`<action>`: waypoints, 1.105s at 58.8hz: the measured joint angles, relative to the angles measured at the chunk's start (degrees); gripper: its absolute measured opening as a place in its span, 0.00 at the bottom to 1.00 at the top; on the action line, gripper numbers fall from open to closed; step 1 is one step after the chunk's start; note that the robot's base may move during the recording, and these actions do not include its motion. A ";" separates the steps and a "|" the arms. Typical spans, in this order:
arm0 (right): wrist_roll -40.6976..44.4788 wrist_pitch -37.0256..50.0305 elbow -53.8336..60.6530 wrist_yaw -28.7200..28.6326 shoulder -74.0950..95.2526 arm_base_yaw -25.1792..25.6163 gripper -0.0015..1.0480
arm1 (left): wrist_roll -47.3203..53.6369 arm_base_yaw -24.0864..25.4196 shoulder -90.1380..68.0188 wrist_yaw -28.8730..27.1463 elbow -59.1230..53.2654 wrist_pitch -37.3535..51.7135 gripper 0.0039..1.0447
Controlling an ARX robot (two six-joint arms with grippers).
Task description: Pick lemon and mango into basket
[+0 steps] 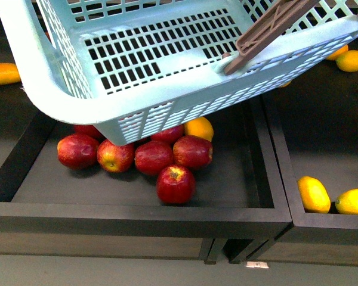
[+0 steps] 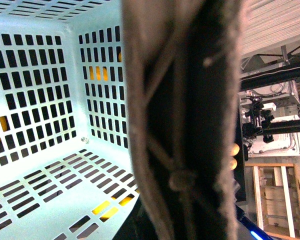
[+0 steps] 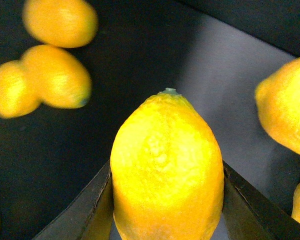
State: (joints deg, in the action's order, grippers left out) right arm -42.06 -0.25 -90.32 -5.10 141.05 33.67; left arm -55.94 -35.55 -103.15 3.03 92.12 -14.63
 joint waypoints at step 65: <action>15.41 15.56 38.27 -15.28 -61.13 -32.54 0.47 | 0.04 0.00 0.00 0.02 0.00 0.00 0.04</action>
State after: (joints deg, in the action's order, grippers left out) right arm -26.65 15.31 -52.05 -20.38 79.92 1.13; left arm -55.90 -35.55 -103.15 3.05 92.12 -14.63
